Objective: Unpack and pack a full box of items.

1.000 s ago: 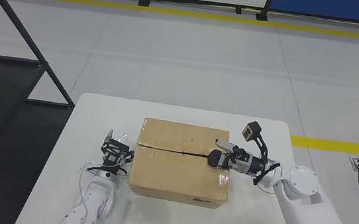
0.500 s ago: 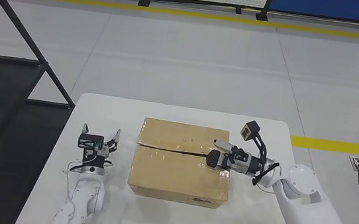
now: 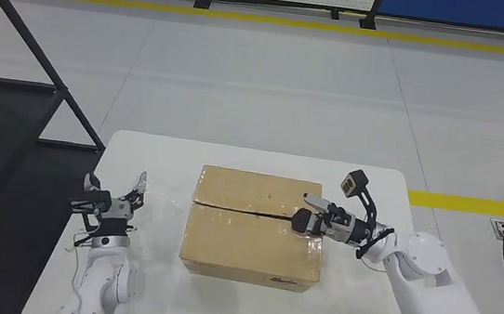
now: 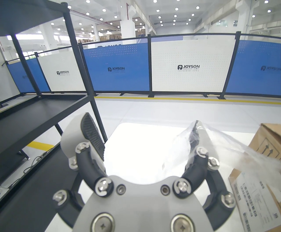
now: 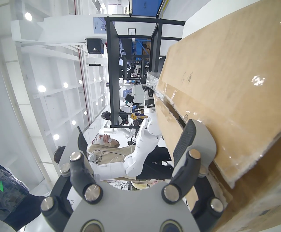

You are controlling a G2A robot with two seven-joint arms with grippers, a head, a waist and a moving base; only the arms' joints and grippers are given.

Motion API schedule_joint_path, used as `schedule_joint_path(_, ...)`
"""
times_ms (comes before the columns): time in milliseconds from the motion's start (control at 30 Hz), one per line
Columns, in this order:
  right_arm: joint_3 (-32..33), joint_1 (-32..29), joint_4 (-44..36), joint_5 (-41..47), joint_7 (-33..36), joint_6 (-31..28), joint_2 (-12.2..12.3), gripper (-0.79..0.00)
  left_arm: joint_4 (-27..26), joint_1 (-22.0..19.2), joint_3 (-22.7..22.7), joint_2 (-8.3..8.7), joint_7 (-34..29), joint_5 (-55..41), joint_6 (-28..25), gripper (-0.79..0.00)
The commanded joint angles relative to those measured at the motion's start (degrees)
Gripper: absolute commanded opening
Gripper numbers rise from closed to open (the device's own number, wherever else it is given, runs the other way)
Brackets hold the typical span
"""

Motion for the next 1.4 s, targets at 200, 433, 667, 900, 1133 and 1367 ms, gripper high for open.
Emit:
schedule_joint_path(200, -0.21, 0.51, 1.17, 0.88, -2.52, 2.64, -0.26, 0.000, -4.39, 2.27, -1.04, -0.17, 0.22, -0.34, -0.01, 0.000)
schedule_joint_path(433, -0.89, 1.16, 2.18, 0.90, -3.47, 3.72, -0.54, 0.000, -7.38, 3.42, -1.22, -0.43, 0.45, 0.03, 0.33, 0.000)
schedule_joint_path(667, -1.57, 1.50, 2.51, 0.57, -2.86, 3.41, -0.74, 0.000, -9.77, 3.59, -0.96, -0.72, 0.15, 0.95, 0.65, 0.000)
schedule_joint_path(900, -1.59, 1.21, 2.16, 0.17, -2.40, 2.71, -0.76, 0.000, -11.96, 3.47, -0.52, -1.07, -0.37, 1.48, 1.24, 0.000)
schedule_joint_path(1133, -1.28, 0.84, 1.61, -0.13, -2.16, 2.67, -0.69, 0.000, -14.50, 3.16, 0.05, -1.39, -1.09, 2.95, 1.91, 0.000)
schedule_joint_path(1367, -0.99, 0.45, 1.00, -0.43, -2.01, 2.81, -0.62, 0.000, -16.74, 3.10, 0.58, -1.66, -1.84, 4.30, 1.84, 0.000)
